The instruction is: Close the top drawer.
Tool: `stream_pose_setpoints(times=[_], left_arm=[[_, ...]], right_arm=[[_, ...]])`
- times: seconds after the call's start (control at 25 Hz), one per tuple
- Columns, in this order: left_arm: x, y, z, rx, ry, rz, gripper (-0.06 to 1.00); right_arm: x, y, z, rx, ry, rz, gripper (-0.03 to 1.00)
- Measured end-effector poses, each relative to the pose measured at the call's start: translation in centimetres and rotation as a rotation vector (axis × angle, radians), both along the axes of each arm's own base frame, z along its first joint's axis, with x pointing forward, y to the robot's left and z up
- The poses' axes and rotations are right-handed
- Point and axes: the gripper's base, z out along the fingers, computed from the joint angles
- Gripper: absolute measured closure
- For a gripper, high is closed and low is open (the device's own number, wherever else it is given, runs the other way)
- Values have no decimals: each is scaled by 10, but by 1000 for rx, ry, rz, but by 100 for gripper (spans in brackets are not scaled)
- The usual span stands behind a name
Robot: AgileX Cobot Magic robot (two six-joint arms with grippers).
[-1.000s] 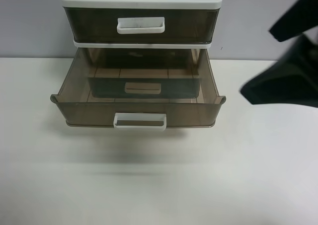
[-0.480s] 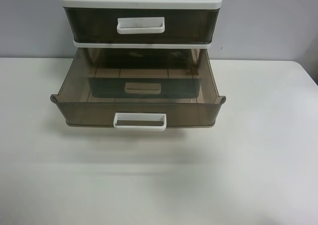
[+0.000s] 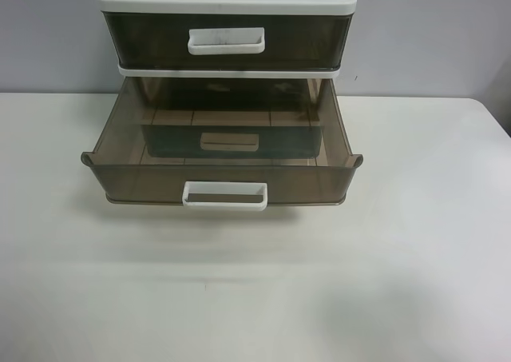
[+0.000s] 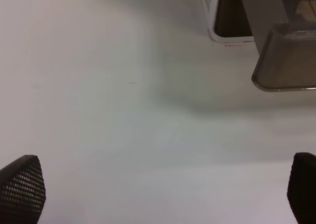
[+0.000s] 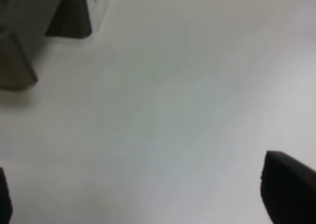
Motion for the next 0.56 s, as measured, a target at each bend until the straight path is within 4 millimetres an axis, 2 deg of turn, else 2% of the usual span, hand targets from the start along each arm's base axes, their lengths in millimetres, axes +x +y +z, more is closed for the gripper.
stream_pose_setpoints(times=[0.56], left_arm=[[0,0,0,0,0,0,-5]], right_arm=[[4,2,-4,-13,-14,-20,-3]])
